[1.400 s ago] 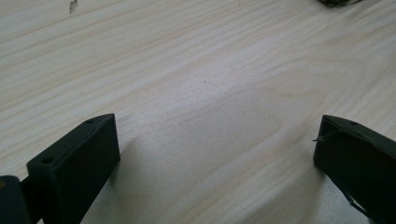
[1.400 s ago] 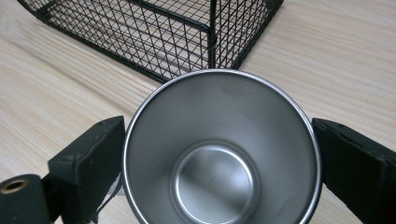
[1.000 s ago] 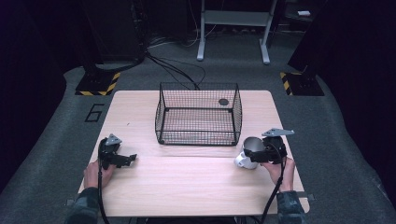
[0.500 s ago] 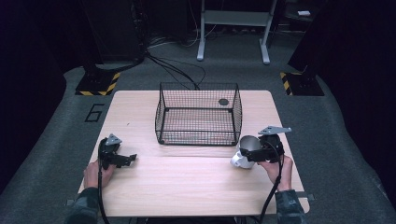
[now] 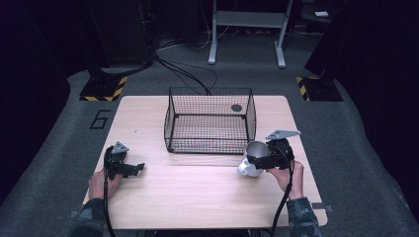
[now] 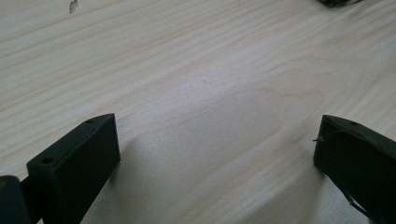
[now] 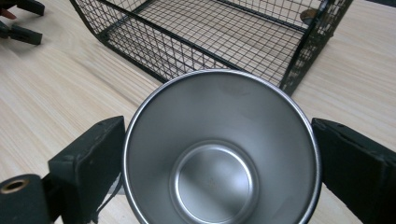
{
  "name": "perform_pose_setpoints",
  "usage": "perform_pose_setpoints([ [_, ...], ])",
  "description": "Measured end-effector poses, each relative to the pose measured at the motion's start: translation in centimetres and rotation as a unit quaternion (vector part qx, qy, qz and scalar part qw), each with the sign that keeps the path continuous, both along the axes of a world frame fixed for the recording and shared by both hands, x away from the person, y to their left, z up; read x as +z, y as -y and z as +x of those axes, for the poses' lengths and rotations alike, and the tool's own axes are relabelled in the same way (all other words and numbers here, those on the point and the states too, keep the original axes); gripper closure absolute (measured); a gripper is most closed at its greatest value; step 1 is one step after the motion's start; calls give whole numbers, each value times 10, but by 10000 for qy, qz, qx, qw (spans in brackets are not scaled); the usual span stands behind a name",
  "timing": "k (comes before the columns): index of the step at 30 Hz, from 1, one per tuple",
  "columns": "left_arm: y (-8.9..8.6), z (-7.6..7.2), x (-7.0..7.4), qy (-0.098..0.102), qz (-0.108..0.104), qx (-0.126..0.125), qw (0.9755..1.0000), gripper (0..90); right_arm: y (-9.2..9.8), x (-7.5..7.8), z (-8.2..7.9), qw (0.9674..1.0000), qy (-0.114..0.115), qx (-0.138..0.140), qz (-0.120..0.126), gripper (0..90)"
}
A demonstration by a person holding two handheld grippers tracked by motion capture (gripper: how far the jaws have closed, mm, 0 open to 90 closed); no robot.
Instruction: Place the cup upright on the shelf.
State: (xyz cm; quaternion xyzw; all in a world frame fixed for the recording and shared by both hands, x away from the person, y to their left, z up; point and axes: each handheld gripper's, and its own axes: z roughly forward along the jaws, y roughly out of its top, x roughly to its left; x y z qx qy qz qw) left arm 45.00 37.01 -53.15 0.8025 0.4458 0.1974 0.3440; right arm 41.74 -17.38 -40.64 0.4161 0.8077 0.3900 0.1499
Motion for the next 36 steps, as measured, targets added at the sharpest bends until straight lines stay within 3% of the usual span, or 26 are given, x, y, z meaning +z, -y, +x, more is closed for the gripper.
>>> perform_pose_setpoints([
  [17,0,0,0,6,9,2,10000,3,-21,17,7,9995,33,317,-16,57],
  [36,0,0,0,-10,18,-5,10000,3,-33,39,16,9989,81,466,32,57],
])
